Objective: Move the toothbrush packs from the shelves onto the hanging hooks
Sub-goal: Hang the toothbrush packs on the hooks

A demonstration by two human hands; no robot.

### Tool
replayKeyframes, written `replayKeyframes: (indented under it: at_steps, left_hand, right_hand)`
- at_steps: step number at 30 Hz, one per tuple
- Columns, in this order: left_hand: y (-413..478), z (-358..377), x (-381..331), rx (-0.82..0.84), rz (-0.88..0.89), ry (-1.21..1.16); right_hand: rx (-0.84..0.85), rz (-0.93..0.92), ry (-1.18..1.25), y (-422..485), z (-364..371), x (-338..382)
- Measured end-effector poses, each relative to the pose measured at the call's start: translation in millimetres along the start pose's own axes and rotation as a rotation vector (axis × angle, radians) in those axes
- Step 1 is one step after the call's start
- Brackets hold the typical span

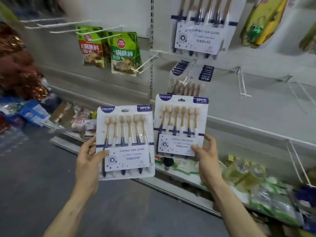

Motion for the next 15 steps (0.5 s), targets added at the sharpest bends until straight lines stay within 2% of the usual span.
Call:
replayKeyframes:
  at_steps: [15]
  left_hand:
    - [72.5,42.8,8.1,0.195,-0.023,-0.038]
  right_hand:
    - [-0.094,-0.044,0.092,42.6,27.1,7.9]
Point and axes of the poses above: each hand's wrist, its own y-axis towards the middle knuckle, its own z-axis out of the palm, x = y × z, the point moved 10 cm from there along y, towards the middle knuckle, and after that the axes turned 4 degrees about z, right-handed, at the moved point
